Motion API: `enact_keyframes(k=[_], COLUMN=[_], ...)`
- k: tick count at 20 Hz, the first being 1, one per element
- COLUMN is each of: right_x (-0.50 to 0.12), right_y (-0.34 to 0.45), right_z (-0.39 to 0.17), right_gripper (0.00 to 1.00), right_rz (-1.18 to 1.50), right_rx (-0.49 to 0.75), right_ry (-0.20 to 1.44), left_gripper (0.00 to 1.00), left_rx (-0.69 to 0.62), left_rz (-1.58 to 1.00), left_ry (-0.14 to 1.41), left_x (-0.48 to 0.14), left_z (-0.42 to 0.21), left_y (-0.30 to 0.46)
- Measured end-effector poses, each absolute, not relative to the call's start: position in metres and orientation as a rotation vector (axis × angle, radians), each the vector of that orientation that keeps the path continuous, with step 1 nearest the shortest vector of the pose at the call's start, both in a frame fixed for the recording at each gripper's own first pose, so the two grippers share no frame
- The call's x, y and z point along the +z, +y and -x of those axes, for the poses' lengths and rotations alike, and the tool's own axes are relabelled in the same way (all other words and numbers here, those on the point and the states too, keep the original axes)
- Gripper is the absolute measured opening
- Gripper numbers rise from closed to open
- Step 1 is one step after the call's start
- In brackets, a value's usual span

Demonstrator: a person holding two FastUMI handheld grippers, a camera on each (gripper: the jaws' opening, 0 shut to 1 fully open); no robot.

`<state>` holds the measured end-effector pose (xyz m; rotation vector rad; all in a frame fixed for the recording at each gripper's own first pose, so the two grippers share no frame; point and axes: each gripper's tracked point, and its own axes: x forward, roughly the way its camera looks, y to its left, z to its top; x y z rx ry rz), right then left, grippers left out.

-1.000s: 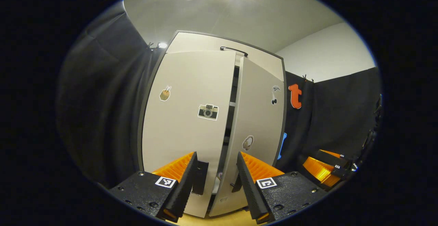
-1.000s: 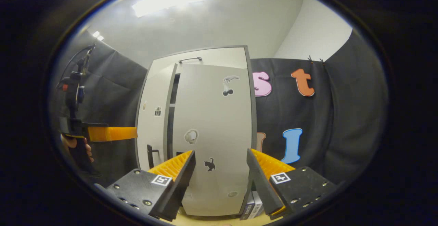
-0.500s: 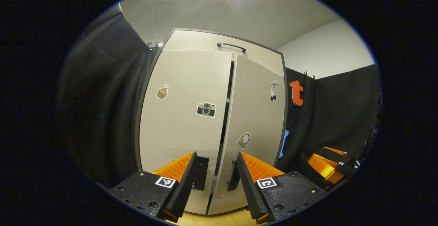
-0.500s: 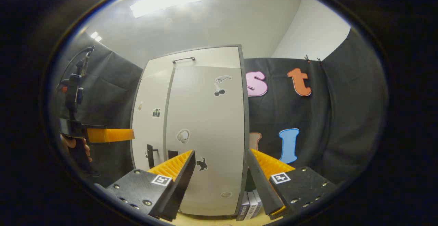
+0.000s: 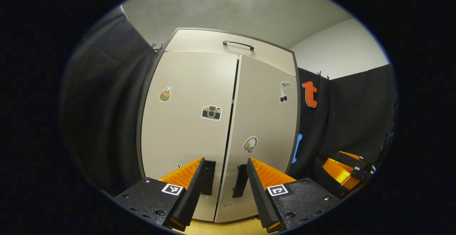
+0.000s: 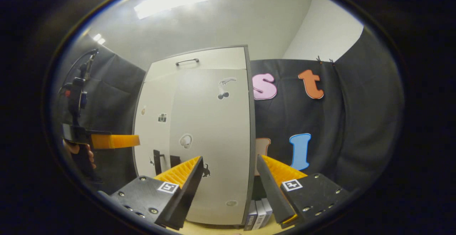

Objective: Grab one shoe with the right hand and put it into the shoe cabinet, grab the other shoe with the left hand and put it into the shoe cabinet; then close the right door with the right hand and the left door with the left hand.

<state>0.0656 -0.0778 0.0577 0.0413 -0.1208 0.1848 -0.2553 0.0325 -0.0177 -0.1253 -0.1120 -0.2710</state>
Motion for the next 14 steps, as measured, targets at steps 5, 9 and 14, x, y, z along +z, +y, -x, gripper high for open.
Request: enact_keyframes(k=[5,9,14], right_x=[0.056,0.053,0.052], right_y=[-0.081,-0.084,-0.094], right_z=[-0.071,-0.074,-0.074], right_gripper=[0.89,0.89,0.89], right_rz=[-0.047,-0.046,-0.056], right_rx=[0.189,0.188,0.173], right_ry=[-0.118,-0.111,-0.109], left_gripper=[0.71,0.71,0.71], left_rx=[-0.262,-0.259,-0.259], left_rz=[0.116,0.109,0.093], left_ry=[-0.108,-0.105,-0.1], left_x=[-0.019,-0.02,-0.021], left_z=[0.255,0.257,0.258], left_y=[0.031,0.024,0.015])
